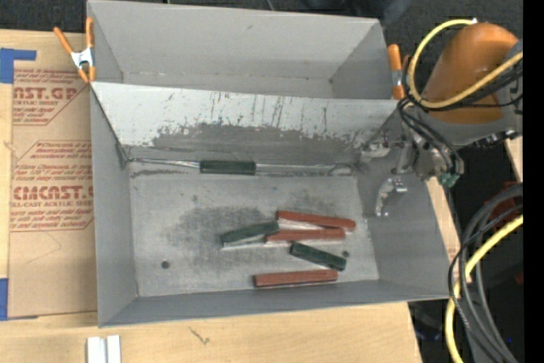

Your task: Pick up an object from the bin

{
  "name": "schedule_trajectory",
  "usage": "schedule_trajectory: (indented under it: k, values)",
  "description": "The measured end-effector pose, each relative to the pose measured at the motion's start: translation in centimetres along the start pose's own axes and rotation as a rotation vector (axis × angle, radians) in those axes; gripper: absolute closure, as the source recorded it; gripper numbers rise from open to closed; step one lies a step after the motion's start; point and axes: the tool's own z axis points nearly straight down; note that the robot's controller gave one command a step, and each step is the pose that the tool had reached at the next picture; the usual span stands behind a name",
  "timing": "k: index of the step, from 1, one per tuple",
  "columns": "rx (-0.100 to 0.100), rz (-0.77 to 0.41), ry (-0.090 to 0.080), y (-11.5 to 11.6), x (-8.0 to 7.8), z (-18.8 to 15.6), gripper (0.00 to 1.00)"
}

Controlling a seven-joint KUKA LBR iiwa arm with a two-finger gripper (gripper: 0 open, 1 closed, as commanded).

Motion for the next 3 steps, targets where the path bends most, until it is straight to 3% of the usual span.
schedule_trajectory:
  k: [1,2,3]
  values:
    - [-0.001,-0.281,0.001,5.7,1.4,6.4,1.00]
    - [-0.001,-0.281,0.001,5.7,1.4,6.4,1.00]
    - [-0.003,-0.268,0.004,5.6,0.2,-5.6,1.00]
